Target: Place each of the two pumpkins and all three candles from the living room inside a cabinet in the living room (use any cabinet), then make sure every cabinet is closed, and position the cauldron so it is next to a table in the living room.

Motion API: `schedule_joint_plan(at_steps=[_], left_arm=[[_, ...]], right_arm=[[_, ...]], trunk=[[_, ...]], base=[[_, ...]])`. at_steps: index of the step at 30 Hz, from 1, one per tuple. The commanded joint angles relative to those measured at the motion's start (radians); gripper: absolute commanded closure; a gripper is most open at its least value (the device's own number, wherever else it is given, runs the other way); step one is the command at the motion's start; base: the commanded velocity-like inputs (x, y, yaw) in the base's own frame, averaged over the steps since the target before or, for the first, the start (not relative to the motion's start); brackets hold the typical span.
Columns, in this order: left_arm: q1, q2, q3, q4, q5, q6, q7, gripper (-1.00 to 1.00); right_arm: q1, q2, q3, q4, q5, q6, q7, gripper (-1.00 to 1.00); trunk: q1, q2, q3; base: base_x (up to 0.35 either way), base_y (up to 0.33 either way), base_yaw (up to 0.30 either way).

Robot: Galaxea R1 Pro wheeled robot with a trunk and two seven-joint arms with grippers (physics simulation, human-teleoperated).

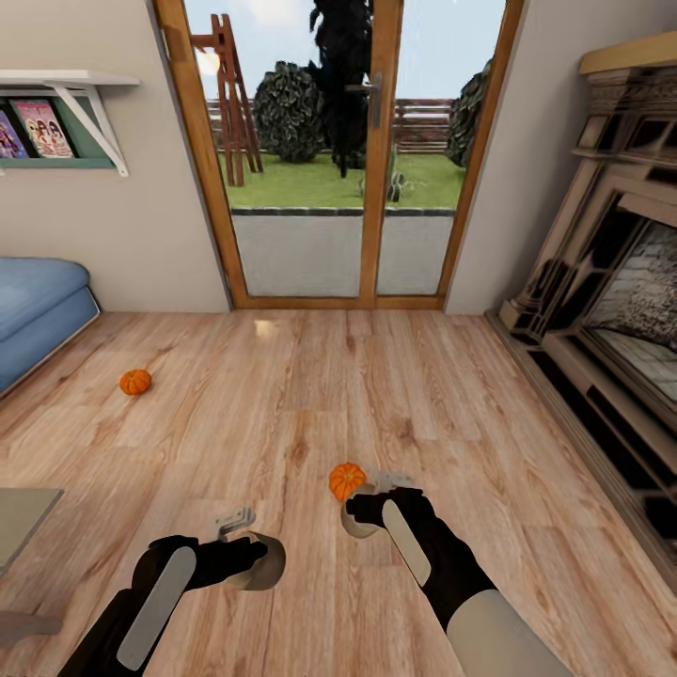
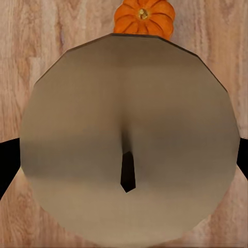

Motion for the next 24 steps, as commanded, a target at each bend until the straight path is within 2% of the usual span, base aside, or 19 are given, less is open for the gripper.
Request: schedule_joint_plan(at_steps=[1,6,24], left_arm=[[-0.001,0.001,-0.002,-0.001,0.011,0.001,0.010,1.00],[-0.001,0.001,-0.002,-0.001,0.010,0.001,0.009,1.00],[-0.001,0.001,-0.002,-0.001,0.011,0.001,0.009,1.00]], right_arm=[[-0.001,0.000,0.002,-0.002,-0.010,0.002,-0.010,1.00],[-0.001,0.000,0.002,-0.002,-0.010,0.002,-0.010,1.00],[-0.001,0.000,0.002,-0.002,-0.010,0.002,-0.006,1.00]], trunk=[[0.000,0.000,-0.001],[0.000,0.000,-0.001],[0.000,0.000,-0.001]], base=[[-0.093,0.001,-0.012],[-0.145,0.031,-0.150],[-0.049,0.067,-0.274]])
